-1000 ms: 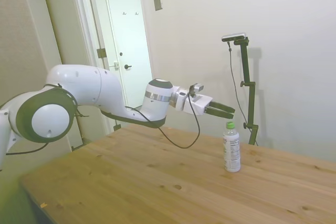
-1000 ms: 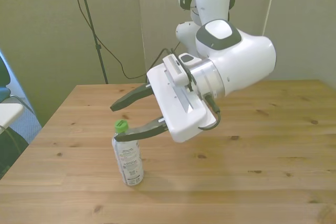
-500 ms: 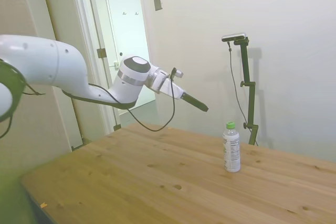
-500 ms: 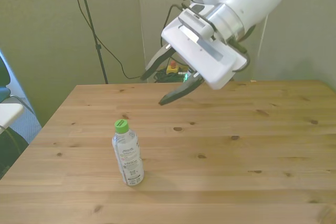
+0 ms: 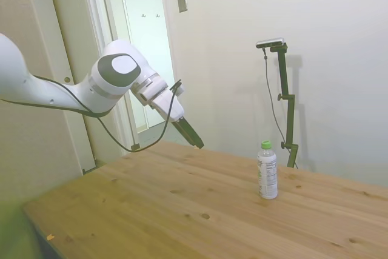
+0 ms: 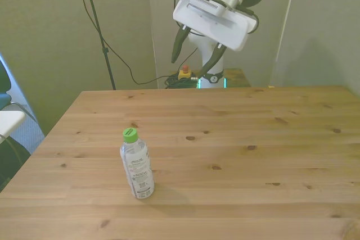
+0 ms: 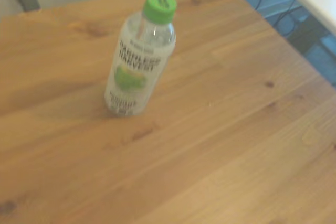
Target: Stand the water bottle
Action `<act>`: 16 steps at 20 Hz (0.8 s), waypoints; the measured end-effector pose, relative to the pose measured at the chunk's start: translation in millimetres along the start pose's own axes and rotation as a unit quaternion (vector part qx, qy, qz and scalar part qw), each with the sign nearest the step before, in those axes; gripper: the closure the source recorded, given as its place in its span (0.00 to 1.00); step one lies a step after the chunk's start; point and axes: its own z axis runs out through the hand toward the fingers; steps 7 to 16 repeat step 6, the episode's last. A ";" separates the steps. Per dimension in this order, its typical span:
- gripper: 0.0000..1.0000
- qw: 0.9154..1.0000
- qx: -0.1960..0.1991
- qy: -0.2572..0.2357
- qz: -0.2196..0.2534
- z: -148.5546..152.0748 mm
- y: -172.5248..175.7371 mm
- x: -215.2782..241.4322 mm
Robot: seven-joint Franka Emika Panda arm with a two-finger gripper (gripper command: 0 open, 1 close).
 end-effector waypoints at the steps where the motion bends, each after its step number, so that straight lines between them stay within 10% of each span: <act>1: 0.00 1.000 0.000 -0.020 -0.016 -3.0 5.6 2.1; 6: 0.00 0.987 0.010 -0.126 -0.095 -6.8 20.2 6.8; 16: 0.00 0.987 0.010 -0.126 -0.095 -6.8 20.2 6.8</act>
